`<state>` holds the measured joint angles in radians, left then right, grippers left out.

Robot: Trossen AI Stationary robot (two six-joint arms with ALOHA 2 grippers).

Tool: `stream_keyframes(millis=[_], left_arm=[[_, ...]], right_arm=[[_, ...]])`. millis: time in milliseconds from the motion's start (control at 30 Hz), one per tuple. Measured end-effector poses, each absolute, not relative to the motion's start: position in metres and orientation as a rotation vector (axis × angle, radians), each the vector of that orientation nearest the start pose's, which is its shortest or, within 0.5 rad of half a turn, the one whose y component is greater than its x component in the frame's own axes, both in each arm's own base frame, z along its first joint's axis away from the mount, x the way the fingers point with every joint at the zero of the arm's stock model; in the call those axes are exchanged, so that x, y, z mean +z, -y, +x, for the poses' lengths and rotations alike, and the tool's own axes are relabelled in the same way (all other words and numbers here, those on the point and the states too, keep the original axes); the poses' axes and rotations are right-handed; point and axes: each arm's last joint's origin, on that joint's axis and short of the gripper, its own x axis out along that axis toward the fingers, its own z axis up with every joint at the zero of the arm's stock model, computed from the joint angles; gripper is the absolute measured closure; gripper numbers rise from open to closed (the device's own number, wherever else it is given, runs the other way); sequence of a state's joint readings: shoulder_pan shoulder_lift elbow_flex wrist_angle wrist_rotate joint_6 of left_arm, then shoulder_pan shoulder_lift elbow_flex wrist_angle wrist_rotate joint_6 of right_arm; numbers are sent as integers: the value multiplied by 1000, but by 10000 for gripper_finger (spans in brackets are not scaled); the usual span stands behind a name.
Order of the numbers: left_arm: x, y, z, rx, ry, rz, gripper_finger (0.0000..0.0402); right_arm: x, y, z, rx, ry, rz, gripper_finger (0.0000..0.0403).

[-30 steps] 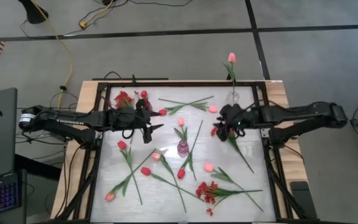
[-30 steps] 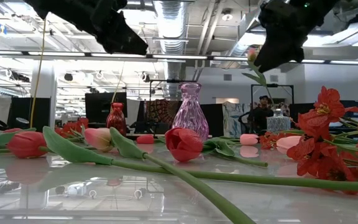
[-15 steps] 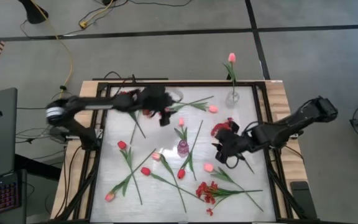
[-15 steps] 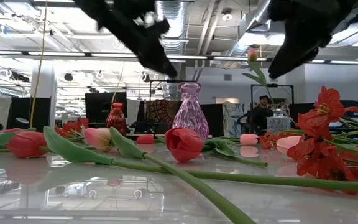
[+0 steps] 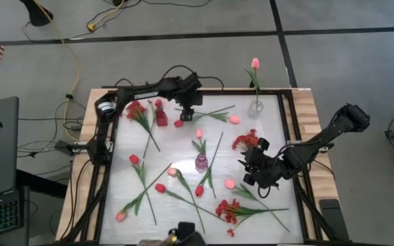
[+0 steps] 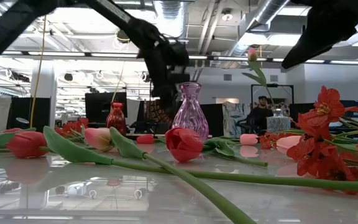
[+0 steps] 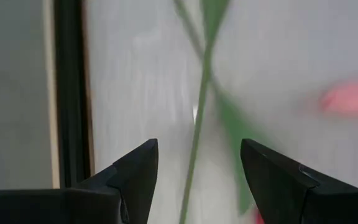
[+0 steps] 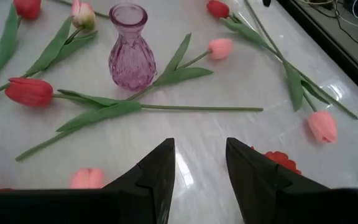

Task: Sort flowers into vase by color
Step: Put the pink flower into the transparent vase

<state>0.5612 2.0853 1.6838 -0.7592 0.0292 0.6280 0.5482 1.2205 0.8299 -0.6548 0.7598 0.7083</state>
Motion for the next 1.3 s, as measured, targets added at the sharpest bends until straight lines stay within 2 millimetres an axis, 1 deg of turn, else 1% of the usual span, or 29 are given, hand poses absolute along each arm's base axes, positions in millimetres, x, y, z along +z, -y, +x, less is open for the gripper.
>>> stream_keyframes(millis=[133, 267, 333, 433, 567, 700, 967, 1033, 1100, 1300], left_arm=[[181, -249, 371, 52, -1300, 149, 184], [166, -259, 369, 37, -1344, 119, 184], [164, -263, 366, 36, -1352, 113, 184], [167, -268, 364, 44, -1338, 122, 184], [166, -271, 356, 21, -1367, 95, 184], [153, -271, 350, -33, -1436, 57, 184], [133, -273, 351, -27, -1531, 73, 187], [132, -272, 351, -31, -1532, 70, 197], [131, -272, 351, -28, -1535, 68, 217], [133, -274, 352, 23, -1541, 40, 308]], right_arm=[[236, -99, 200, -461, -707, 20, 235], [236, -99, 200, -464, -715, 11, 235], [236, -98, 200, -464, -716, 6, 235], [236, -98, 199, -469, -715, -1, 235], [236, -97, 199, -485, -703, -13, 235], [236, -97, 200, -485, -702, -12, 235], [237, -97, 200, -490, -696, -4, 235], [237, -96, 201, -493, -695, 2, 235], [237, -96, 201, -494, -695, 3, 235], [237, -96, 201, -493, -692, 7, 235]])
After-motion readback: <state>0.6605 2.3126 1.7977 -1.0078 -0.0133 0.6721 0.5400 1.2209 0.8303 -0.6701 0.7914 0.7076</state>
